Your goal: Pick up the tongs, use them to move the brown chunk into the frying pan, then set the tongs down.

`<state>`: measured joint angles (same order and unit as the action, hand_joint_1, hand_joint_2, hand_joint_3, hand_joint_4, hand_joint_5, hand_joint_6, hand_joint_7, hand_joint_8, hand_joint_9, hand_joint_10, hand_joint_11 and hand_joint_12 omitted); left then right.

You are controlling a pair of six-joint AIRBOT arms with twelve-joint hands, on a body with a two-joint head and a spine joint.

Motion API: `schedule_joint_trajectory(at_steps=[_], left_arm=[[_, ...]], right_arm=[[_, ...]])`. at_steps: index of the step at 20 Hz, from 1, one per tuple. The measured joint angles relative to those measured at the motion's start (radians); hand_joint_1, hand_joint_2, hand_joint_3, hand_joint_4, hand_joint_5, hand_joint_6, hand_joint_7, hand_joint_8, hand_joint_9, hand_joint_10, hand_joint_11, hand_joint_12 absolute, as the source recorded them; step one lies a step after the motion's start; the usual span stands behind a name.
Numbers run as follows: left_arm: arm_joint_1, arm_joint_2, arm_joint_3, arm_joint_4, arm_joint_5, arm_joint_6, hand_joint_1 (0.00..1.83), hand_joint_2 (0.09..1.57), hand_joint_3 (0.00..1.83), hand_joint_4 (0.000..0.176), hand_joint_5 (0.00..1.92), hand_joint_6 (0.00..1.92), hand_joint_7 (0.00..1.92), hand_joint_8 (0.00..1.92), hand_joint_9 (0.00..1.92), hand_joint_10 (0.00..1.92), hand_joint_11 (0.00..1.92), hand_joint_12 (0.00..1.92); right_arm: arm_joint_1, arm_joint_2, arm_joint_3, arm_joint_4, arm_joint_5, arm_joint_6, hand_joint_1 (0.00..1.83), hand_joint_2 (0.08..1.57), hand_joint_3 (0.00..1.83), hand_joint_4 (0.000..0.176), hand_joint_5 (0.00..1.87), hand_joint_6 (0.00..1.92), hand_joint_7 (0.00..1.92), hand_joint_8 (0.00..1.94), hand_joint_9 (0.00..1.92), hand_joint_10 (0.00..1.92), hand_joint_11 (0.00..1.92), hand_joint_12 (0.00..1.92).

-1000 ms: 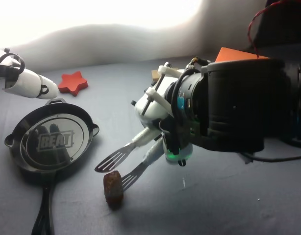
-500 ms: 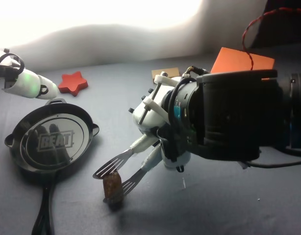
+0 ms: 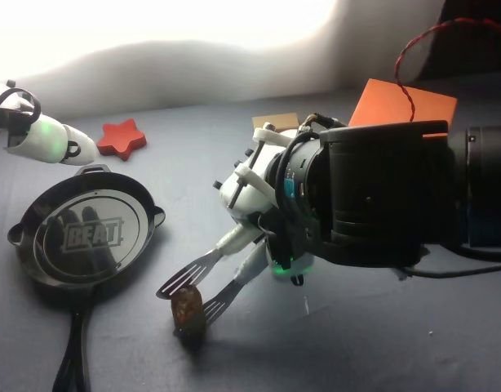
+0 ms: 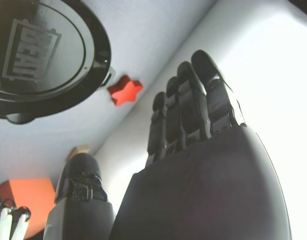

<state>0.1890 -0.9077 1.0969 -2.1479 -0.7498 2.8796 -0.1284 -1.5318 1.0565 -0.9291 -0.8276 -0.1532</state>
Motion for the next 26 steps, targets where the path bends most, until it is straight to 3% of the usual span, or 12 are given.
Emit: schedule_joint_trajectory(at_steps=[3,8,9,10,14,15,16,18,20,23,26], left_arm=[[0.000,0.000,0.000,0.000,0.000,0.000,0.00,1.19,0.00,0.029,0.12,0.00,0.20,0.00,0.23,0.00,0.00,0.73],[0.000,0.000,0.000,0.000,0.001,0.000,0.00,1.19,0.00,0.024,0.13,0.01,0.20,0.00,0.24,0.00,0.00,0.74],[0.000,-0.001,0.000,0.000,0.000,0.000,0.00,1.19,0.00,0.023,0.13,0.00,0.19,0.00,0.23,0.00,0.00,0.72],[0.000,0.000,0.000,0.000,0.000,0.000,0.00,1.19,0.00,0.025,0.13,0.00,0.20,0.00,0.25,0.01,0.00,0.75],[0.000,-0.001,0.000,0.000,0.001,0.000,0.00,1.18,0.00,0.022,0.11,0.00,0.19,0.00,0.23,0.00,0.00,0.75],[0.000,0.000,0.000,0.000,0.001,0.000,0.00,1.19,0.00,0.019,0.12,0.00,0.18,0.00,0.23,0.00,0.00,0.72],[0.000,-0.001,0.000,0.000,0.001,0.000,0.00,1.19,0.00,0.020,0.11,0.00,0.18,0.00,0.22,0.00,0.00,0.70],[0.000,0.000,0.000,0.000,0.001,0.000,0.00,1.19,0.00,0.016,0.14,0.01,0.21,0.01,0.24,0.01,0.00,0.76],[0.000,-0.001,0.000,0.000,0.001,0.000,0.00,1.18,0.00,0.017,0.11,0.00,0.18,0.00,0.21,0.00,0.00,0.68],[0.000,0.000,0.000,0.000,0.001,0.000,0.00,1.17,0.00,0.018,0.12,0.00,0.18,0.00,0.21,0.00,0.00,0.70],[0.000,0.000,0.000,0.000,0.001,0.000,0.00,1.18,0.00,0.019,0.11,0.00,0.19,0.00,0.23,0.00,0.00,0.70]], right_arm=[[-0.007,-0.005,0.006,-0.008,0.004,0.000,1.03,1.20,0.00,0.000,0.60,0.68,0.74,0.48,0.53,0.87,0.22,1.66],[-0.014,-0.010,0.016,-0.010,0.008,0.000,1.04,1.21,0.00,0.000,0.70,0.62,0.82,0.44,0.62,0.85,0.29,1.62],[-0.014,-0.010,0.016,-0.009,0.007,0.000,1.08,1.22,0.00,0.000,0.77,1.14,0.88,0.46,0.68,0.88,0.36,1.62],[-0.014,-0.010,0.016,-0.010,0.008,0.000,1.10,1.22,0.00,0.000,0.79,1.24,0.95,0.50,0.74,0.90,0.45,1.61],[-0.014,-0.010,0.018,-0.007,0.008,0.000,1.11,1.20,0.00,0.000,0.81,1.25,1.00,0.52,0.81,0.89,0.53,1.60],[-0.014,-0.010,0.018,-0.007,0.008,0.000,1.16,1.20,0.00,0.000,0.80,1.30,0.90,1.02,0.78,0.97,0.50,1.67],[-0.014,-0.010,0.018,-0.007,0.009,0.000,1.16,1.21,0.00,0.008,0.78,1.35,0.85,1.16,0.75,1.02,0.48,1.70],[-0.014,-0.010,0.018,-0.007,0.009,0.000,1.17,1.20,0.00,0.009,0.80,1.35,0.85,1.17,0.77,1.00,0.49,1.70],[-0.014,-0.010,0.018,-0.009,0.009,0.000,1.17,1.21,0.00,0.000,0.79,1.38,0.83,1.18,0.75,0.99,0.46,1.70],[-0.013,-0.010,0.018,-0.008,0.009,0.000,1.21,1.15,0.00,0.000,0.89,1.23,0.99,0.94,0.93,0.83,0.62,1.57],[-0.012,-0.010,0.018,-0.007,0.011,0.000,1.21,1.14,0.00,0.000,0.90,1.21,1.00,0.94,0.98,0.81,0.65,1.56]])
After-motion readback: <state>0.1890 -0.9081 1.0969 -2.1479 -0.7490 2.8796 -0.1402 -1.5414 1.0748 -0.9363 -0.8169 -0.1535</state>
